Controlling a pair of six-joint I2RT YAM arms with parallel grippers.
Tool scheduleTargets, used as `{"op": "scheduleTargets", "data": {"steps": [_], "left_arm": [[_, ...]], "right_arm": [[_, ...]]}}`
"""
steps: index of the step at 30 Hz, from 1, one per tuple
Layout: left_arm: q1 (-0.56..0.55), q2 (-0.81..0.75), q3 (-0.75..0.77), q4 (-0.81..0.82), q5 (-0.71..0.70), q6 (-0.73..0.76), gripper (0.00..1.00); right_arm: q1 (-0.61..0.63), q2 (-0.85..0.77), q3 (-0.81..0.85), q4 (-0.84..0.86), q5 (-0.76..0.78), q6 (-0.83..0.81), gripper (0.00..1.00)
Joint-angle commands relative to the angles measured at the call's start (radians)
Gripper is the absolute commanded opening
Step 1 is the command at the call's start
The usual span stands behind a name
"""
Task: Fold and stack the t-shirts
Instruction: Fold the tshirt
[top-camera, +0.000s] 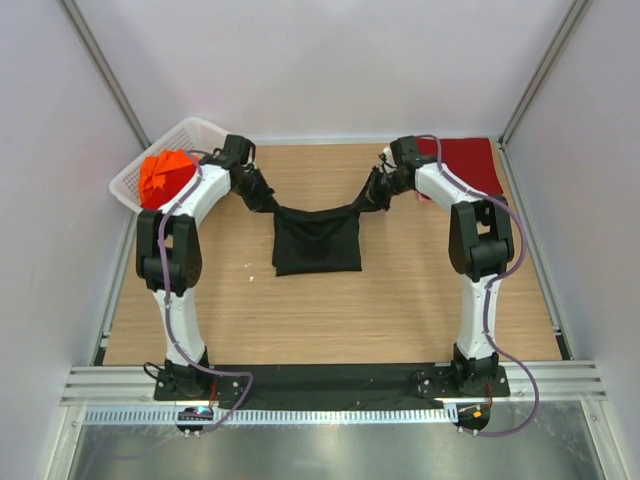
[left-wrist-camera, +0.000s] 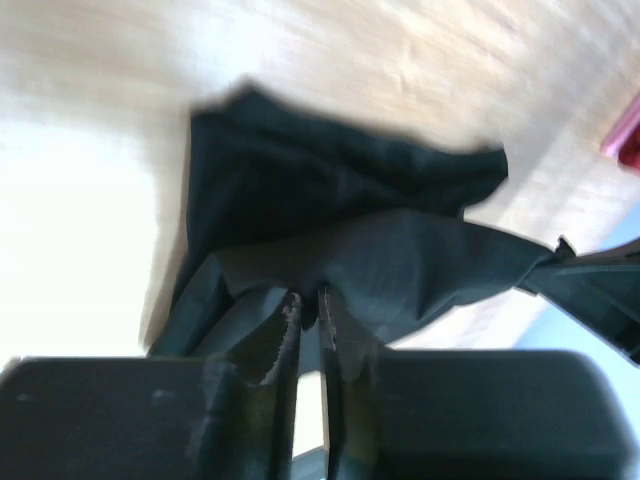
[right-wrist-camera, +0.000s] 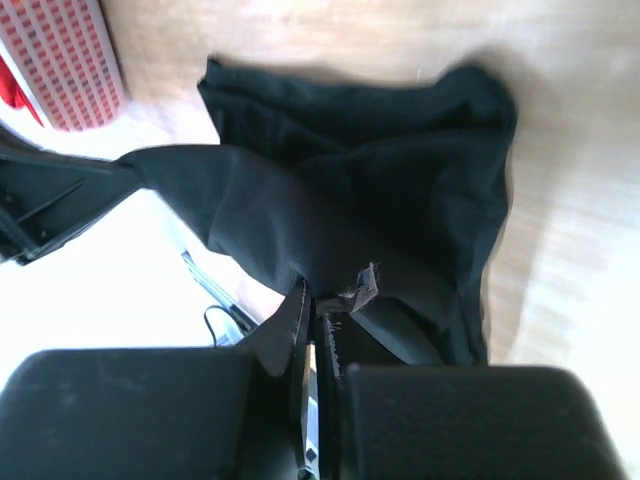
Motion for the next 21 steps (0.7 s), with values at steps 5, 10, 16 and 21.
{"op": "scheduleTargets", "data": {"steps": [5, 10, 16, 21], "left_arm": [[0.026, 0.160, 0.194, -0.028, -0.025, 0.056, 0.36], [0.026, 0.094, 0.280, -0.075, -0.090, 0.088, 0.48], [0.013, -0.035, 0.135, -0.018, 0.031, 0.082, 0.42], [-0.003, -0.063, -0.068, 0.195, 0.202, 0.007, 0.25]], "right_arm": [[-0.029, 0.109, 0.161, 0.049, 0.003, 0.015, 0.38], [-0.048, 0.132, 0.260, -0.068, 0.058, -0.069, 0.48], [-0.015, 0.056, 0.199, -0.140, 0.138, -0.160, 0.50], [0.032, 0.023, 0.006, 0.163, -0.015, -0.016, 0.29]]}}
